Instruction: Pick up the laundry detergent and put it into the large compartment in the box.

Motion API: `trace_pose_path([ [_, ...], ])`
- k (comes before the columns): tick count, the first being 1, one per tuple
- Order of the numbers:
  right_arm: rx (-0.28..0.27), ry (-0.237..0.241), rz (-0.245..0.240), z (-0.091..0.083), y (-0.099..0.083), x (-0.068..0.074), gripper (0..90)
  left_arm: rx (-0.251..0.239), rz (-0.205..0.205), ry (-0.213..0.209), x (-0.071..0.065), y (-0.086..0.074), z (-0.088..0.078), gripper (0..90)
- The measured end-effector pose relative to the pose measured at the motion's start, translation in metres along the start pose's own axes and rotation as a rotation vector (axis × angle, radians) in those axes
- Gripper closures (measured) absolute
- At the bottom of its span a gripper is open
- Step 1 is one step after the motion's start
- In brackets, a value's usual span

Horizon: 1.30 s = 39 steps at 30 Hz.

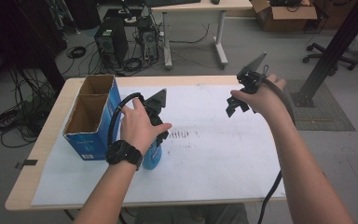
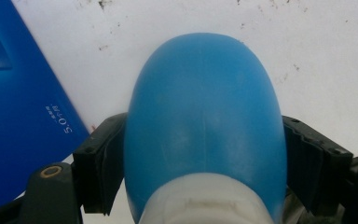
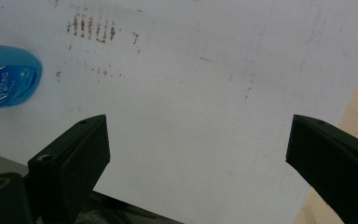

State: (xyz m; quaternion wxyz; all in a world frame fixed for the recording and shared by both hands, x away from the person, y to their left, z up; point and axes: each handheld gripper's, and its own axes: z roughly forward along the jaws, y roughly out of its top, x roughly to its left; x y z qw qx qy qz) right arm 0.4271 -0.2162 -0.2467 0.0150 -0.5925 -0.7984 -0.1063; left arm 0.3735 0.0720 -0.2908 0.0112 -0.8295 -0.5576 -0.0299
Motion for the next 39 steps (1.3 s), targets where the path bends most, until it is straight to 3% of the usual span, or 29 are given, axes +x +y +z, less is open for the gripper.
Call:
trace_pose_path([
  [39,0.005,0.0,-0.001,0.0013,0.0012,-0.0008,6.4,0.007,-0.004,-0.007,0.0025,0.0029,0.0007,36.7],
])
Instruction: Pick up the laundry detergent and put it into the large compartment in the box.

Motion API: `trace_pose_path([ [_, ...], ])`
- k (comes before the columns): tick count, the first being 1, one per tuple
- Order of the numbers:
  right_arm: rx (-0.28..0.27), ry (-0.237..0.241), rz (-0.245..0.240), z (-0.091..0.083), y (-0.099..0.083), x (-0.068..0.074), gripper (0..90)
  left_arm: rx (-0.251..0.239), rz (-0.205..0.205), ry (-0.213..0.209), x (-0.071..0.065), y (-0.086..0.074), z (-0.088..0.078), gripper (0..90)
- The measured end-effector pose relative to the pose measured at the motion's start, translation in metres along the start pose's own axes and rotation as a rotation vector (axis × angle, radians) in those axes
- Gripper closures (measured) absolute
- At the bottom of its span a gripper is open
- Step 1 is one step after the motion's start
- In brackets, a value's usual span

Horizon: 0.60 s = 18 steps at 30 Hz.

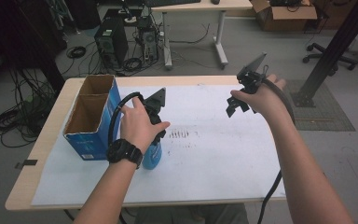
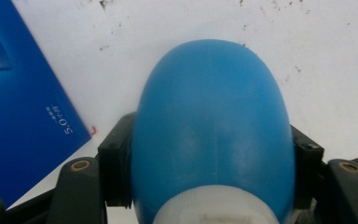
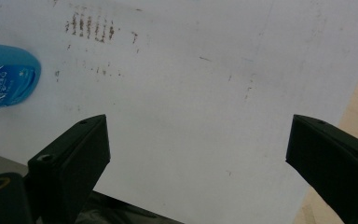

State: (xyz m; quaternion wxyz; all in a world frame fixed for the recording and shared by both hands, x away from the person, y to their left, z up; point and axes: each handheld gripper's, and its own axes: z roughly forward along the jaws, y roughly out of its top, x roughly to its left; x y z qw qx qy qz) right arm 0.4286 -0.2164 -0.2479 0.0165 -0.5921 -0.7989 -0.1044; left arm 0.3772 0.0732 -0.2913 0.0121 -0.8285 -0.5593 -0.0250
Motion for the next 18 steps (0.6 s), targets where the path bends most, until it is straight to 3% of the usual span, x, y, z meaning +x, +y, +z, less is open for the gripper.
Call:
trace_pose_path([
  [12,-0.001,0.006,-0.001,-0.001,0.0,0.0,6.4,0.005,-0.002,-0.019,0.005,0.0,-0.003,37.2],
  [18,-0.007,0.008,-0.004,-0.005,0.003,0.002,6.4,-0.004,0.002,-0.021,0.012,0.0,-0.026,37.3],
])
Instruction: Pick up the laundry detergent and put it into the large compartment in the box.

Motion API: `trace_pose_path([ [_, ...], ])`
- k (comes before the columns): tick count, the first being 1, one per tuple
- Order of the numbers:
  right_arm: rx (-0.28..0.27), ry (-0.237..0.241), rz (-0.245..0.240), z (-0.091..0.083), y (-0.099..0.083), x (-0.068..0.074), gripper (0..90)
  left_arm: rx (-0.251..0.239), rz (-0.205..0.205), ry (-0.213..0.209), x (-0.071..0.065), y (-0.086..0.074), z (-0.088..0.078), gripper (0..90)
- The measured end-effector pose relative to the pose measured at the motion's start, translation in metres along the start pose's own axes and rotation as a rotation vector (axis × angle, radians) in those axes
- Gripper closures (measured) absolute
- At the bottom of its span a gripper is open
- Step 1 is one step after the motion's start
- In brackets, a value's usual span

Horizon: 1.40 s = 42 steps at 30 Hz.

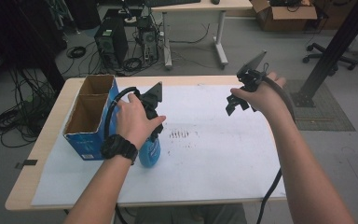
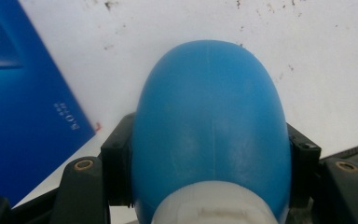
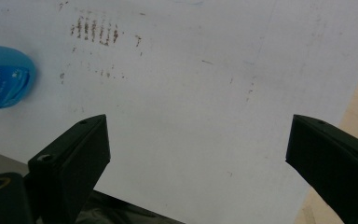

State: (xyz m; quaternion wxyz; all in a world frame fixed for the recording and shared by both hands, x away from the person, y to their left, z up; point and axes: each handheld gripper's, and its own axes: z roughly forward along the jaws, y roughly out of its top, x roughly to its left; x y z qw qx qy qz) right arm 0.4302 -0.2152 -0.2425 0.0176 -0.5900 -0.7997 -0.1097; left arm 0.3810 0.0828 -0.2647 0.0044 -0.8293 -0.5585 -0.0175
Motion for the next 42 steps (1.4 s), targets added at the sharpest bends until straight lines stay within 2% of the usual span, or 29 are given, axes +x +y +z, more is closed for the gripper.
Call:
trace_pose_path([
  [14,0.001,-0.002,0.011,-0.005,0.003,-0.002,6.6,-0.028,0.003,0.015,0.008,0.01,-0.073,37.4],
  [21,0.0,0.0,0.009,-0.008,0.007,-0.002,6.5,-0.049,-0.014,0.015,0.018,0.016,-0.102,37.4],
  [29,0.005,-0.004,0.006,-0.009,0.013,-0.003,6.5,-0.07,-0.057,0.01,0.043,0.015,-0.131,37.4],
  [37,0.008,-0.004,0.017,-0.01,0.018,-0.007,6.8,-0.09,-0.119,0.026,0.076,0.006,-0.151,37.4],
  [42,0.015,-0.005,0.025,-0.008,0.02,-0.01,6.8,-0.1,-0.166,0.021,0.103,-0.001,-0.161,37.4],
])
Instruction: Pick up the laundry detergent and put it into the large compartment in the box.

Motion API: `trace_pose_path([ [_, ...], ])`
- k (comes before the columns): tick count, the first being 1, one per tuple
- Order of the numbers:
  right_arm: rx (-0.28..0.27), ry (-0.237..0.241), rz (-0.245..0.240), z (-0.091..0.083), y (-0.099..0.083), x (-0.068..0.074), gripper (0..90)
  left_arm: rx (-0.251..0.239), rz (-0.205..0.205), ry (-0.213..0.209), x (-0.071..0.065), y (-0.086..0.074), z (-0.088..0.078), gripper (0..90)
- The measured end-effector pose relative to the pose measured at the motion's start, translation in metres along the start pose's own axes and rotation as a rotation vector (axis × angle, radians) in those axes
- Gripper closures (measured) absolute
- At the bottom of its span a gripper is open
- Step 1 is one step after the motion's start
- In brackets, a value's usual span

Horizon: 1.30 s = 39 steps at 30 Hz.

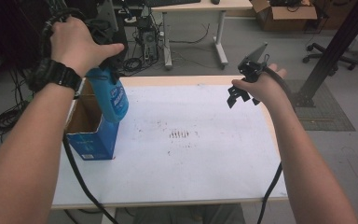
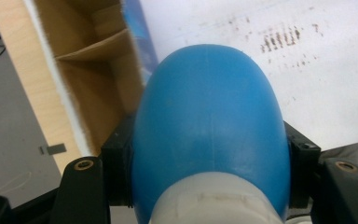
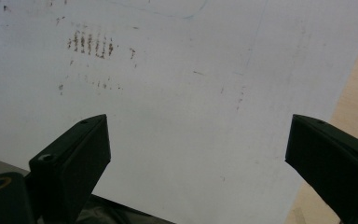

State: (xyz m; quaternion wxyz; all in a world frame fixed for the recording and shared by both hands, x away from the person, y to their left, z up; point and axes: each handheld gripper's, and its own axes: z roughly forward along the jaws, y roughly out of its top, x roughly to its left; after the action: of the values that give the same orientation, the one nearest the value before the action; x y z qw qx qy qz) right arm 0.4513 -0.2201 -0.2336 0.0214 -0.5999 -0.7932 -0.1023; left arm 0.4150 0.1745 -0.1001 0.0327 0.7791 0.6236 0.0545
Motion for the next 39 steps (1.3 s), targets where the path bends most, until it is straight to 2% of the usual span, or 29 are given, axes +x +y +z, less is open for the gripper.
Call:
trace_pose_path([
  [8,0.003,0.002,0.014,0.001,0.003,-0.006,6.7,-0.011,-0.077,0.025,0.038,-0.005,-0.007,37.5],
  [16,0.009,0.006,0.034,0.005,0.004,-0.013,6.7,-0.016,-0.111,0.048,0.062,-0.011,-0.004,37.4],
  [27,0.015,0.003,0.03,0.009,0.006,-0.014,6.8,-0.005,-0.148,0.043,0.079,-0.015,0.012,37.4],
  [39,0.023,0.001,0.026,0.014,0.006,-0.013,6.9,0.045,-0.161,0.026,0.088,-0.016,0.055,37.5],
])
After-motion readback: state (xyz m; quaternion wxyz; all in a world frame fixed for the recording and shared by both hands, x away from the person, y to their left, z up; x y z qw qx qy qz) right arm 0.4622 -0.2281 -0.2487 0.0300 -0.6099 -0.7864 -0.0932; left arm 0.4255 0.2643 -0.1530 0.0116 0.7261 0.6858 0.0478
